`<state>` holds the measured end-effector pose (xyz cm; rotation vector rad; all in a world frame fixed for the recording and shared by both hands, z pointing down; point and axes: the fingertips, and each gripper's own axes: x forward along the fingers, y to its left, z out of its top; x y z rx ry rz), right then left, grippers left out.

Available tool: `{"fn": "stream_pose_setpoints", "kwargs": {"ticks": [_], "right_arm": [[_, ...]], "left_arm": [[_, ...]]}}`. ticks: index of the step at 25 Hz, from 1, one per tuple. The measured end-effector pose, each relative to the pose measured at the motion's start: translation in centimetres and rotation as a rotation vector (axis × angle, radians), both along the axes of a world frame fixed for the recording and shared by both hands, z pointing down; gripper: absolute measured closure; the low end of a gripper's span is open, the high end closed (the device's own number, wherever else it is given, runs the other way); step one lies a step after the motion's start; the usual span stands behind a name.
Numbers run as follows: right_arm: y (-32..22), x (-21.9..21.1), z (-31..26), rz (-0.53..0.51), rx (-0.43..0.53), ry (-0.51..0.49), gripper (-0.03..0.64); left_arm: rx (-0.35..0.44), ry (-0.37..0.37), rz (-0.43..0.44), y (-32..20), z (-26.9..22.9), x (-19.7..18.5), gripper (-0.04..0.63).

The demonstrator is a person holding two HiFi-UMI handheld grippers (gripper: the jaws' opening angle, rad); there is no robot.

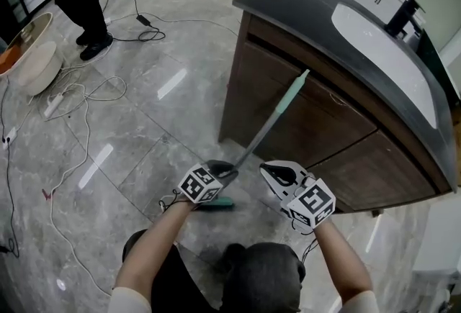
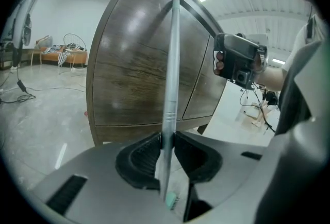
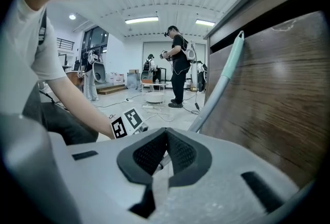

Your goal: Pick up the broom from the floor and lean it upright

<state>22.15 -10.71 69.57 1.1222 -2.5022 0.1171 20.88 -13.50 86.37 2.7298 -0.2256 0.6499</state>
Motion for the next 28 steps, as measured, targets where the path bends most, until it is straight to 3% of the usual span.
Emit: {"fn": "stream_pose_setpoints", "kwargs": {"ticks": [10, 16, 28], "right_arm": [[0.5, 0.8, 1.2, 0.019, -0.014, -0.017, 0.617], [0.5, 0.6, 1.4, 0.017, -0.021, -0.008, 0.617], [1.0, -0.8, 0.3, 0.012, -0.020, 0.003, 0.617]], "left_arm": [[0.028, 0.001, -0.029, -1.0, 0.2, 0.1, 0.454], [0.033, 0.012, -0.032, -1.0, -0.2, 0.2, 0.446], [0.131, 0.044, -0.010, -0.1, -5.1, -2.3, 0.445]]}}
